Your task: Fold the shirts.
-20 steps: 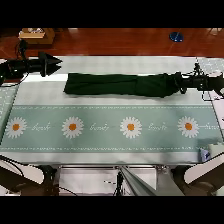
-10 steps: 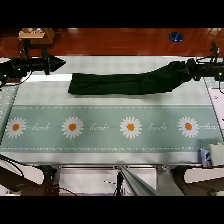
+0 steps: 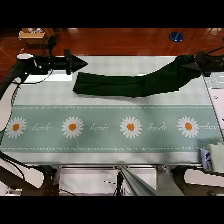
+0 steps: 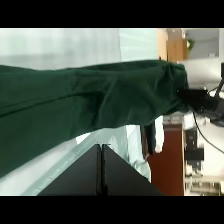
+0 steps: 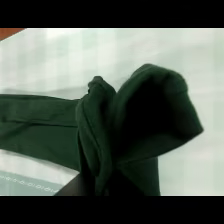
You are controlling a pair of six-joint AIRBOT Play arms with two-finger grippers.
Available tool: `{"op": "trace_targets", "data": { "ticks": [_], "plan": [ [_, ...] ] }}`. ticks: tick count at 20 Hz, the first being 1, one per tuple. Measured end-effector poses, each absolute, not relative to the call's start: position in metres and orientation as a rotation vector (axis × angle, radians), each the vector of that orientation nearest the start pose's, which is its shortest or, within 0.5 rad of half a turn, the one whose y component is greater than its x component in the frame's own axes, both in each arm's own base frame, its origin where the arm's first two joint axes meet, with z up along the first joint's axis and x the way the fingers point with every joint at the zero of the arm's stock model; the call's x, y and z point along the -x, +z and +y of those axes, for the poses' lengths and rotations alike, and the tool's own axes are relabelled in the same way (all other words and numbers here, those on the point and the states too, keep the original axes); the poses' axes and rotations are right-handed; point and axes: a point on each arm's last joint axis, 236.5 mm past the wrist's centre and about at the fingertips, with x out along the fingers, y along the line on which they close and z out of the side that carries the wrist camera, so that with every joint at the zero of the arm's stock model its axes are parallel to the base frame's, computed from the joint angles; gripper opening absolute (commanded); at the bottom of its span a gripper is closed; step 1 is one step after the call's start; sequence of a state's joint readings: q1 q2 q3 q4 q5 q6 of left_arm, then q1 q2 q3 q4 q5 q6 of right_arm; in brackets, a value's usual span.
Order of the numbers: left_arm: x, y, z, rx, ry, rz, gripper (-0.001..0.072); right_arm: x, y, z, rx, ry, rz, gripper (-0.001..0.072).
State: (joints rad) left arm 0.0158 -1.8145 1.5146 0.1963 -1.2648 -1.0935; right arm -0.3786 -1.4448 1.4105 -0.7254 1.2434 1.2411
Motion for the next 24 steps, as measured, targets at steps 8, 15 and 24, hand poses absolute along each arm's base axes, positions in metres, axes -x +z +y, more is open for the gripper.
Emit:
{"op": "trace_targets", "data": {
  "ticks": [8,15,24],
  "plan": [
    [-0.422,0.047,-0.336,0.753,-1.092,1.188,0.0021,-0.413,0.147,0.005,-0.569,0.331,0.98,0.0035],
    [-0.386,0.017,-0.405,0.702,-1.105,1.247,0.0021,-0.38,0.173,0.011,-0.54,0.309,0.99,0.0034],
    [-0.344,-0.025,-0.476,0.712,-1.083,1.309,0.0021,-0.353,0.193,0.021,-0.533,0.305,0.995,0.0034]
  ]
}}
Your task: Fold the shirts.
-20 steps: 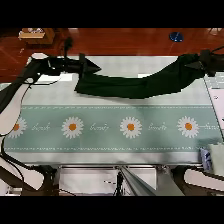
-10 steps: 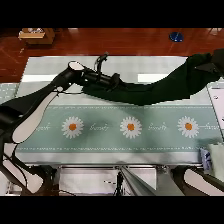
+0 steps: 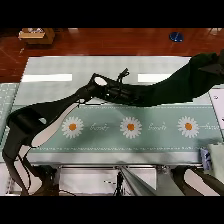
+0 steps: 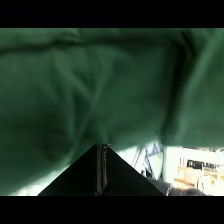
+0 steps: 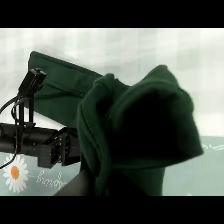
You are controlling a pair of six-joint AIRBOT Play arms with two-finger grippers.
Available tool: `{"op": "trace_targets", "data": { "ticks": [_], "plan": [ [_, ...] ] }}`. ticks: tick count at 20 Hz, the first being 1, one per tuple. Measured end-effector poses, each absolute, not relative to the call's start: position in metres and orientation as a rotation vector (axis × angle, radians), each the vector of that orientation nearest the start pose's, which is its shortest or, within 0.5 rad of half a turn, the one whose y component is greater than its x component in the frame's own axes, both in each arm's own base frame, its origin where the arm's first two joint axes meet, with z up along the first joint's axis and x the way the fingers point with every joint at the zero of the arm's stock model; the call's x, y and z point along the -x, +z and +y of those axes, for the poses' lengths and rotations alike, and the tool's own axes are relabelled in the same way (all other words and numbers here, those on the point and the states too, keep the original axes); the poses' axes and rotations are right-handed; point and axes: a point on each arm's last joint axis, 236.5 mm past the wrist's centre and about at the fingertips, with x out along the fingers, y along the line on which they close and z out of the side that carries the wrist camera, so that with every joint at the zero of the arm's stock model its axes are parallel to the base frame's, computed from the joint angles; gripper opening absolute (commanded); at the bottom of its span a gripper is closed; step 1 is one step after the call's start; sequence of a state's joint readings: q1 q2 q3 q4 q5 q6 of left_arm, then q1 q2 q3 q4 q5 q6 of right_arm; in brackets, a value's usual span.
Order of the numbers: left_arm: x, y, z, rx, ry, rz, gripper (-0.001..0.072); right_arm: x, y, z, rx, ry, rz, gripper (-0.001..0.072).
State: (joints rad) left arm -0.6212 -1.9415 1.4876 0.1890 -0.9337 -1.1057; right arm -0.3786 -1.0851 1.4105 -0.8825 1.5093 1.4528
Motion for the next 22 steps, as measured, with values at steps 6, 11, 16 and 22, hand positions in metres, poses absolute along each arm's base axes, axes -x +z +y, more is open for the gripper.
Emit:
{"op": "trace_targets", "data": {
  "ticks": [6,11,16,22],
  "plan": [
    [-0.365,-0.025,-0.471,0.749,-1.032,1.267,0.002,-0.334,0.189,0.014,-0.479,0.262,1.044,0.0034],
    [-0.357,-0.035,-0.482,0.742,-1.024,1.276,0.002,-0.332,0.189,0.011,-0.466,0.248,1.045,0.0034],
    [-0.317,-0.05,-0.518,0.741,-1.045,1.331,0.002,-0.337,0.195,0.016,-0.486,0.269,1.014,0.0034],
    [-0.345,-0.046,-0.505,0.78,-0.994,1.288,0.0016,-0.34,0.199,0.019,-0.5,0.28,0.999,0.0034]
  ]
}}
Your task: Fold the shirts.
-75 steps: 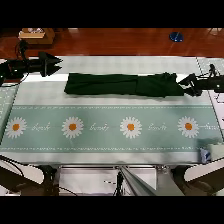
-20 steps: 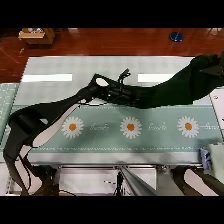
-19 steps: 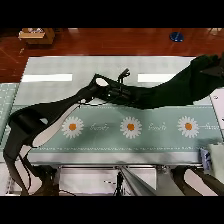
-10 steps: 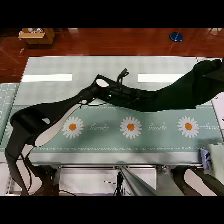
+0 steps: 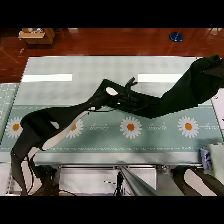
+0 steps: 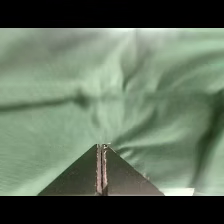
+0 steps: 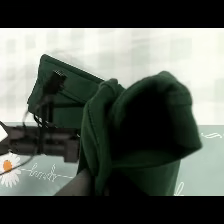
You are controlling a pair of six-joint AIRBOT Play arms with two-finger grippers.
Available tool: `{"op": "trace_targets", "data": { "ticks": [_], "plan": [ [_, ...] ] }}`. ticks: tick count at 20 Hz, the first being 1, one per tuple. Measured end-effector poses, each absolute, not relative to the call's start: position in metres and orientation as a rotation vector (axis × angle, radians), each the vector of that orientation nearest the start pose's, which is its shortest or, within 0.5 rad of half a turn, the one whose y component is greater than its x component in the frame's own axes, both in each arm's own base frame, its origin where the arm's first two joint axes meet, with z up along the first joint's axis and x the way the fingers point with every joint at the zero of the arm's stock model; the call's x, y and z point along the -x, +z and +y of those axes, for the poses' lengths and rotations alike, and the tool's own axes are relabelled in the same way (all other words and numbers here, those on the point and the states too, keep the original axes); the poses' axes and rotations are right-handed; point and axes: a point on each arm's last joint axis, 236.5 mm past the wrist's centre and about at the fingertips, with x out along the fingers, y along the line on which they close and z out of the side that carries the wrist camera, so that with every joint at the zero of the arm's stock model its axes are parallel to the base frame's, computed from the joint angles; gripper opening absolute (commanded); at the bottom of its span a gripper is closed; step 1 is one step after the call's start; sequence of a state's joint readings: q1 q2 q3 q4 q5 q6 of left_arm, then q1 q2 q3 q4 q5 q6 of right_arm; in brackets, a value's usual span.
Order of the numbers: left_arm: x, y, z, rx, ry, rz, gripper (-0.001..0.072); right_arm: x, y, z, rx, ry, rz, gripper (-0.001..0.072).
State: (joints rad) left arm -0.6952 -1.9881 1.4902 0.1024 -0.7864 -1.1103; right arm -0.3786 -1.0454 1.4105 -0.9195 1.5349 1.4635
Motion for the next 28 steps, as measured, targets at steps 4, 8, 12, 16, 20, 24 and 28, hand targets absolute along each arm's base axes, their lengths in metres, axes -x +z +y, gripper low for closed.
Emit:
{"op": "trace_targets", "data": {
  "ticks": [4,8,12,16,20,24,28],
  "plan": [
    [-0.421,0.001,-0.422,0.712,-0.923,1.131,0.0016,-0.343,0.2,0.018,-0.501,0.275,0.985,0.0034],
    [-0.48,0.07,-0.296,0.578,-0.791,0.953,0.0016,-0.347,0.199,0.023,-0.48,0.279,0.978,0.0034],
    [-0.496,0.135,-0.173,0.454,-0.625,0.807,0.0018,-0.363,0.186,0.047,-0.412,0.299,0.998,0.0034],
    [-0.482,0.183,-0.091,0.409,-0.501,0.721,0.0019,-0.392,0.16,0.098,-0.382,0.364,1.026,0.0034],
    [-0.46,0.202,-0.061,0.383,-0.466,0.72,0.0019,-0.424,0.128,0.157,-0.384,0.416,1.025,0.0034],
    [-0.446,0.203,-0.056,0.369,-0.475,0.746,0.0019,-0.446,0.098,0.21,-0.423,0.441,1.017,0.0035],
    [-0.444,0.204,-0.054,0.362,-0.476,0.749,0.0019,-0.449,0.064,0.256,-0.434,0.465,1.05,0.0034]
  ]
}}
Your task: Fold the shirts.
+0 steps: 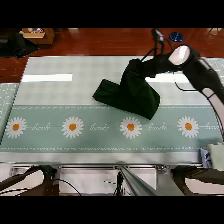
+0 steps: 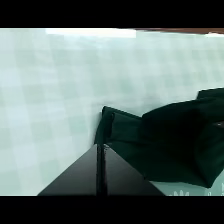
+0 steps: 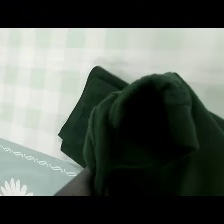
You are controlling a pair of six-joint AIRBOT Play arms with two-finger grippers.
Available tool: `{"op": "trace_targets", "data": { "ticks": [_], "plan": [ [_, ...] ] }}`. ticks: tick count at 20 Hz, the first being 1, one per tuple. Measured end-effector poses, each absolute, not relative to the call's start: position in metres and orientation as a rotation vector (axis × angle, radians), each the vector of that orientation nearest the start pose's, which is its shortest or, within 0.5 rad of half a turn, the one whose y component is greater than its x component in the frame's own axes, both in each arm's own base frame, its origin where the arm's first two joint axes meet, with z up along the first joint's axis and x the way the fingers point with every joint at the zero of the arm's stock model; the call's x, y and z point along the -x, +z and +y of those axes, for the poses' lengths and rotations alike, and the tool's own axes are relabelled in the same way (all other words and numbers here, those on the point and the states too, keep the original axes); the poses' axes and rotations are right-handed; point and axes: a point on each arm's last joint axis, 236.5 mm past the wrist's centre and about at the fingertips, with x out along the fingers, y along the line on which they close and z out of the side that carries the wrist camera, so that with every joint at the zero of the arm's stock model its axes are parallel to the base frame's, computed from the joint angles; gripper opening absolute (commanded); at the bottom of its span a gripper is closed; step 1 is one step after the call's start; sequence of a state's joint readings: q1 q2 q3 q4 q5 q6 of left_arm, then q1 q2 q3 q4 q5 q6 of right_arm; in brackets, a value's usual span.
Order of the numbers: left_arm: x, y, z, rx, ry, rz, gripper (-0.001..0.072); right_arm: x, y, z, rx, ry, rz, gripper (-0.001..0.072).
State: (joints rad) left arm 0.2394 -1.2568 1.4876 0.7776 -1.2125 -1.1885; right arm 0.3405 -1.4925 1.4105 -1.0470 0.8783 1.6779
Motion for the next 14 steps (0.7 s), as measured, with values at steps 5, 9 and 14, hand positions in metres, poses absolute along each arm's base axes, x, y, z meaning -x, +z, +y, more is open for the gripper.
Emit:
{"op": "trace_targets", "data": {
  "ticks": [5,9,14],
  "plan": [
    [-0.442,0.202,-0.054,0.357,-0.479,0.754,0.0019,-0.442,0.035,0.298,-0.42,0.5,1.079,0.0042],
    [-0.44,0.192,-0.056,0.366,-0.481,0.777,0.0019,-0.443,0.03,0.325,-0.446,0.523,1.047,0.0371],
    [-0.437,0.174,-0.059,0.383,-0.484,0.814,0.002,-0.452,0.059,0.329,-0.474,0.561,0.954,0.037]
  ]
}}
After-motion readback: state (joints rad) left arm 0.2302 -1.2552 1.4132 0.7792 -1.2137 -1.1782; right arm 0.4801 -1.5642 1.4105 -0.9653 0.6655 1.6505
